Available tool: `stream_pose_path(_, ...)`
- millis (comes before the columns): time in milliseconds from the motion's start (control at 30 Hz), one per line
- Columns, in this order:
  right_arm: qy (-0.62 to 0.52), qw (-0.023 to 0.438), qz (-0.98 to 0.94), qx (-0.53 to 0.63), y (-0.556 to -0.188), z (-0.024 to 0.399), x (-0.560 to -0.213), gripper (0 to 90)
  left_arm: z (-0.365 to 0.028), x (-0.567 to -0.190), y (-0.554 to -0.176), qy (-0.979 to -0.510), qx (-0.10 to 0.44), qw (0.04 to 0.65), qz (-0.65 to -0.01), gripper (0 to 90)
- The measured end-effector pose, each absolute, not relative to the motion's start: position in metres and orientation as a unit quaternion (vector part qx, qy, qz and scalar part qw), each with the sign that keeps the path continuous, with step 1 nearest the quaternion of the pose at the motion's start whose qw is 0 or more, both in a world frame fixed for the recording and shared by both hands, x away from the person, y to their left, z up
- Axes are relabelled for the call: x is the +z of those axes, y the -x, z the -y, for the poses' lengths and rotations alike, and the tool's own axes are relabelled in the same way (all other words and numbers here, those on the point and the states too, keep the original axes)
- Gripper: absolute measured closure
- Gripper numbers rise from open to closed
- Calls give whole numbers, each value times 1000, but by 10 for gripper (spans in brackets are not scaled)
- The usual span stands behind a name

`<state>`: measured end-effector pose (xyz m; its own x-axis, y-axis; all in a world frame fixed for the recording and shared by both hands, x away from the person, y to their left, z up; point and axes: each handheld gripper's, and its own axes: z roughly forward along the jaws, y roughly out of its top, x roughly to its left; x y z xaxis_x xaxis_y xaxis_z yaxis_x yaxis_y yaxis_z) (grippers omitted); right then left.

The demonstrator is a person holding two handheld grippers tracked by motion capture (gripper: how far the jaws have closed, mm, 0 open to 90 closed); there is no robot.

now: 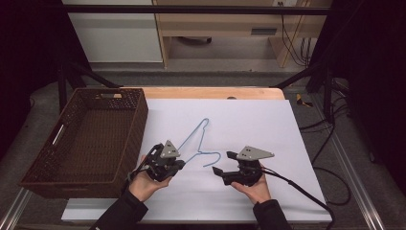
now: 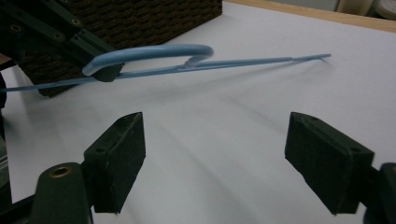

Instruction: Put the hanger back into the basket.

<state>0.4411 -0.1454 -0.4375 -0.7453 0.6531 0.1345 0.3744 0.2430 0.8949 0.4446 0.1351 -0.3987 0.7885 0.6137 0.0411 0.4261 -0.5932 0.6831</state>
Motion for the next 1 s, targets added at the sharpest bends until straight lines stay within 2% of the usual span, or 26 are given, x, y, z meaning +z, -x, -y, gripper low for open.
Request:
stream_pose_path(133, -324, 131, -776, 524, -444, 138, -438, 249, -137, -398, -445, -882, 136, 340, -296, 872)
stream_pose_path(300, -324, 128, -767, 539, -452, 130, -439, 350, -137, -398, -445, -883, 137, 337, -297, 872)
stream_pose_path(567, -314, 122, -768, 545, -457, 122, -442, 449, -136, -401, -445, -884, 135, 334, -297, 872)
stream_pose_path(667, -302, 119, -771, 547, -460, 116, -444, 525, -135, -403, -444, -885, 135, 331, -297, 872)
stream_pose_path(733, -301, 117, -771, 549, -461, 116, -445, 545, -135, -404, -444, -885, 134, 331, -297, 872)
stream_pose_path(767, -302, 114, -769, 552, -462, 115, -446, 588, -135, -405, -444, -886, 134, 331, -297, 872)
stream_pose_path(833, -301, 115, -769, 553, -463, 115, -446, 608, -135, -406, -444, -887, 132, 328, -297, 872)
stream_pose_path(967, -292, 114, -767, 559, -463, 116, -445, 721, -133, -408, -444, -888, 128, 326, -297, 871)
stream_pose_path(1000, -292, 114, -767, 559, -463, 116, -445, 721, -133, -409, -444, -888, 130, 326, -297, 872)
